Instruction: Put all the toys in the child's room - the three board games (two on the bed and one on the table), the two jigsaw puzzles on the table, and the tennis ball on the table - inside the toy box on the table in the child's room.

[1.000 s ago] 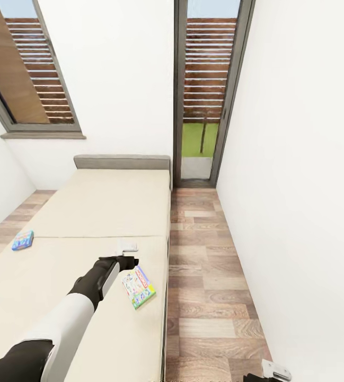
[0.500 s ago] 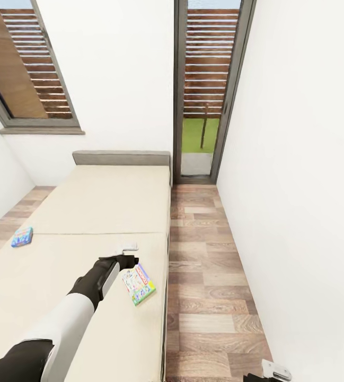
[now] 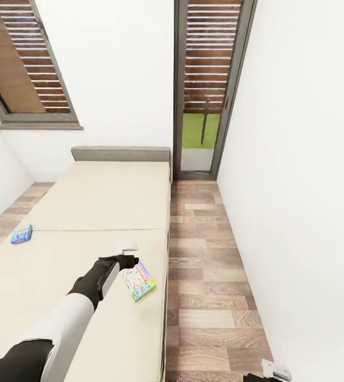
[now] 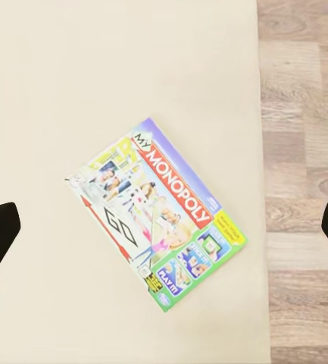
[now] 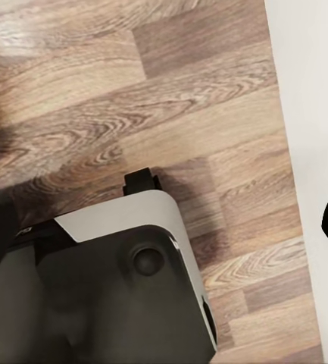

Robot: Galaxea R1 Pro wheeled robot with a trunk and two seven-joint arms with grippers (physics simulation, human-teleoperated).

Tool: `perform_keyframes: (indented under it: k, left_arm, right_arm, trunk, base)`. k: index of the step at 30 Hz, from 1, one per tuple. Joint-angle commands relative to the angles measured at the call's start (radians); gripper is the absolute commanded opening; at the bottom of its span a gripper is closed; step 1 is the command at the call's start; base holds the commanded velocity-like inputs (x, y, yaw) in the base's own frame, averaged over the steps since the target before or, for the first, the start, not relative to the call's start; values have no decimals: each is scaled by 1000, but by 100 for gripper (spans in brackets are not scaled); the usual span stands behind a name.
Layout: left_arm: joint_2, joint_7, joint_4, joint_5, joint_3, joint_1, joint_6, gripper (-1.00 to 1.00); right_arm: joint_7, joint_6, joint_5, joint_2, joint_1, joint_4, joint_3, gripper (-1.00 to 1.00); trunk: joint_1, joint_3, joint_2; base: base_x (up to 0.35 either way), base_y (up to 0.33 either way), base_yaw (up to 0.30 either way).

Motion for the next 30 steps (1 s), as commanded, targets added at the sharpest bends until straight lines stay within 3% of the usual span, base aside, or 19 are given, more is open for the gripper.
perform_keyframes:
  k: [1,7,14,20,30]
  left_arm:
    - [-1,2,-2,1,2,0,6,100]
    - [-1,4,-16,1,-1,-15,28,100]
    - [5,7,-22,0,0,-129,125,100]
    - [6,9,-16,1,9,-216,161,100]
    - [2,29,10,0,127,-352,210,100]
  right_arm:
    - [-2,6,-2,0,0,-2,-1,100]
    - [-2,6,-1,0,0,-2,-1,100]
    - [-2,6,-2,0,0,-2,-2,100]
    - [-2,6,-2,0,0,-1,-2,100]
    - [-2,6,-2,0,0,-1,-2,100]
  trunk:
    - [0,-3,-2]
    - [0,-13,-2]
    - [0,-25,-2]
    - [0,-34,-2]
    - [0,-51,-2]
  base:
    - [0,0,0]
    - [0,0,0]
    - [0,0,0]
    - [0,0,0]
    - [0,0,0]
